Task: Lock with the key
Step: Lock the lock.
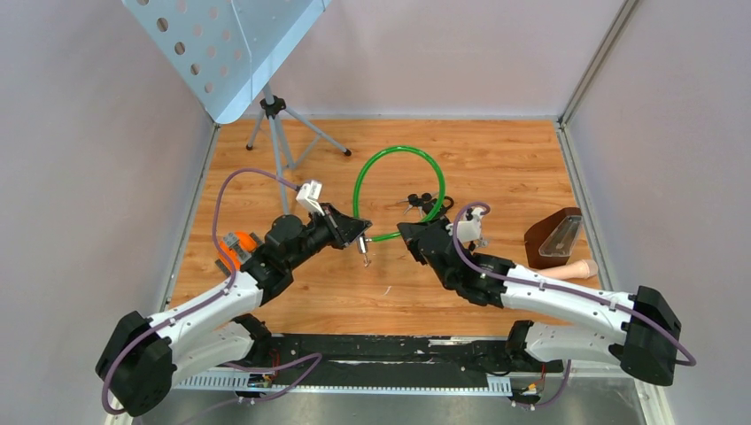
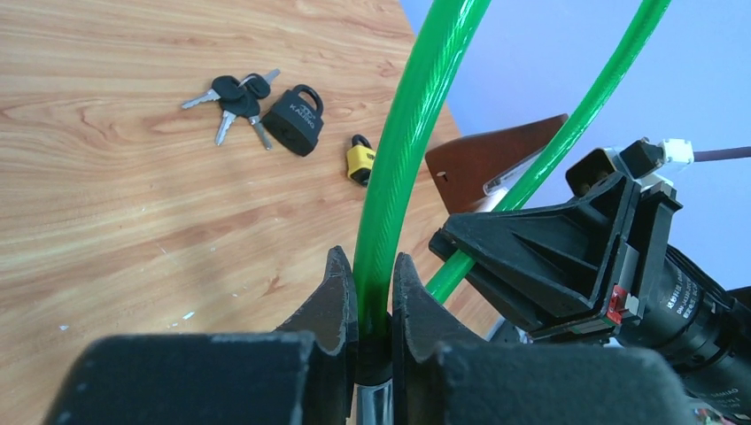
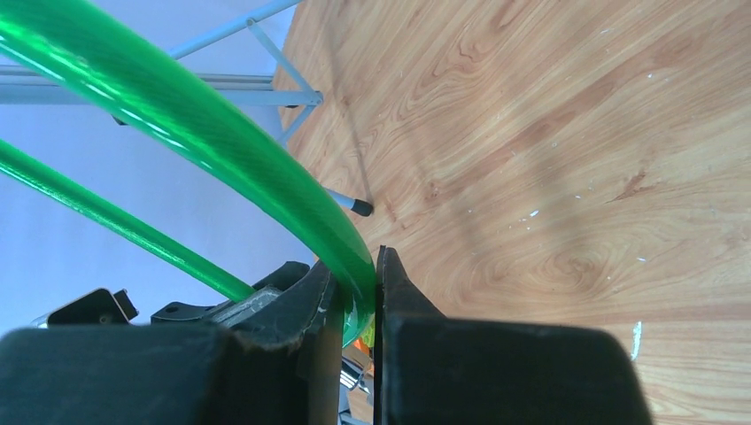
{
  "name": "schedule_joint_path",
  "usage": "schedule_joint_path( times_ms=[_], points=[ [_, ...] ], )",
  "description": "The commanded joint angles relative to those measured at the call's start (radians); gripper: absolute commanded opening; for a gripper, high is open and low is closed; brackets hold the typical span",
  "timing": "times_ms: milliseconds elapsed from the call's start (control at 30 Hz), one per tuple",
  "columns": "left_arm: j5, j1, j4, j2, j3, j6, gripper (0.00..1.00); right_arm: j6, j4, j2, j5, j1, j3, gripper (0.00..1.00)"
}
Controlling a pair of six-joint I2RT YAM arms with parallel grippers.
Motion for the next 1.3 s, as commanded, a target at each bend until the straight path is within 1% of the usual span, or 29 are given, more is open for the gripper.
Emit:
schedule_joint_path(
  times_ms=[0,200,267,333,433,533,633,700,767,800,833,900,967,1067,1133,1267],
  points=[
    [0.035,-0.002,0.073,0.021,0.006,-0.006,0.0,-0.003,0.084,0.012,-0.034,0.002,0.077,0.0],
    [0.034,-0.002,0.117,0.036,0.013,-0.012,0.0,-0.045,0.09,0.043,-0.072,0.002,0.104,0.0],
    [0.014,-0.002,0.12,0.027,0.011,-0.017,0.0,-0.056,0.09,0.036,-0.071,0.002,0.101,0.0],
    [-0.019,-0.002,0.12,0.006,0.008,-0.022,0.0,-0.072,0.09,0.02,-0.065,0.002,0.093,0.06],
    [-0.08,-0.002,0.123,-0.043,-0.002,-0.043,0.0,-0.112,0.092,-0.018,-0.055,0.001,0.067,0.17],
    [-0.127,-0.002,0.153,-0.089,-0.017,-0.061,0.0,-0.172,0.101,-0.062,-0.061,-0.009,0.038,0.25],
    [-0.177,-0.002,0.219,-0.138,-0.049,-0.096,0.0,-0.209,0.105,-0.112,-0.067,-0.015,0.014,0.34],
    [-0.205,-0.002,0.272,-0.156,-0.072,-0.121,0.0,-0.24,0.107,-0.142,-0.07,-0.015,0.007,0.41],
    [-0.23,-0.002,0.329,-0.167,-0.094,-0.145,0.0,-0.285,0.117,-0.176,-0.084,-0.015,0.003,0.52],
    [-0.244,-0.002,0.362,-0.17,-0.101,-0.161,0.0,-0.317,0.133,-0.191,-0.094,-0.015,-0.004,0.61],
    [-0.249,-0.002,0.378,-0.171,-0.112,-0.166,0.0,-0.358,0.162,-0.204,-0.11,-0.015,-0.01,0.69],
    [-0.257,0.0,0.414,-0.17,-0.118,-0.172,0.0,-0.474,0.215,-0.226,-0.154,-0.015,-0.012,0.8],
    [-0.256,0.0,0.433,-0.171,-0.12,-0.179,0.0,-0.598,0.224,-0.245,-0.209,-0.017,-0.001,0.83],
    [-0.248,0.0,0.47,-0.178,-0.126,-0.202,0.0,-0.718,0.226,-0.279,-0.306,-0.017,-0.017,0.84],
    [-0.246,0.0,0.497,-0.184,-0.13,-0.22,0.0,-0.755,0.23,-0.308,-0.355,-0.016,-0.049,0.84],
    [-0.243,0.0,0.546,-0.188,-0.133,-0.261,0.0,-0.741,0.279,-0.348,-0.383,-0.019,-0.133,0.85]
  ],
)
